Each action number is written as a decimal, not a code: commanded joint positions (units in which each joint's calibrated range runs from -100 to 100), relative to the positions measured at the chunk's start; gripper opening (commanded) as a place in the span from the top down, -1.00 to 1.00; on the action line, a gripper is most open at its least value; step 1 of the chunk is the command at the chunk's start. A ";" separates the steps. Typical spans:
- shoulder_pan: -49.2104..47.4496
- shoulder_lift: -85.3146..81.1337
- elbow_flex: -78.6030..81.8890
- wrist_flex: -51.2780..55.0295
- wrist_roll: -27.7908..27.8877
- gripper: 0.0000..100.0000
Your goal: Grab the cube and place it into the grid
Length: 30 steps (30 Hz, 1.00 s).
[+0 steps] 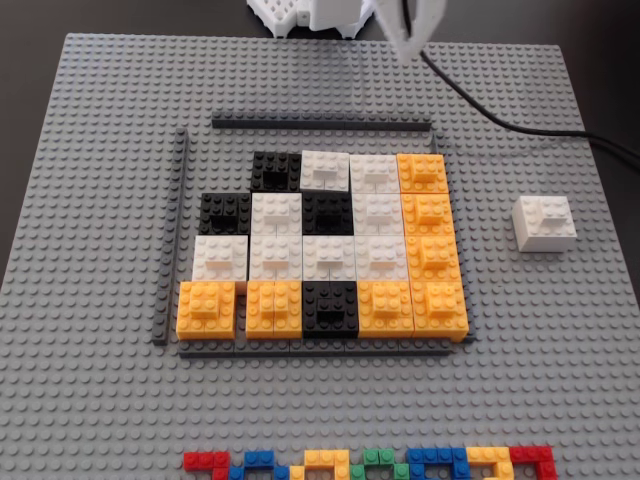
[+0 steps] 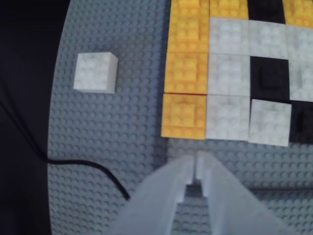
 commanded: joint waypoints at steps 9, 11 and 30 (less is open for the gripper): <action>-8.86 18.80 -22.23 2.02 -6.74 1.00; -10.26 21.81 -24.67 2.02 -7.18 1.00; -16.08 56.55 -53.49 2.22 -9.77 1.00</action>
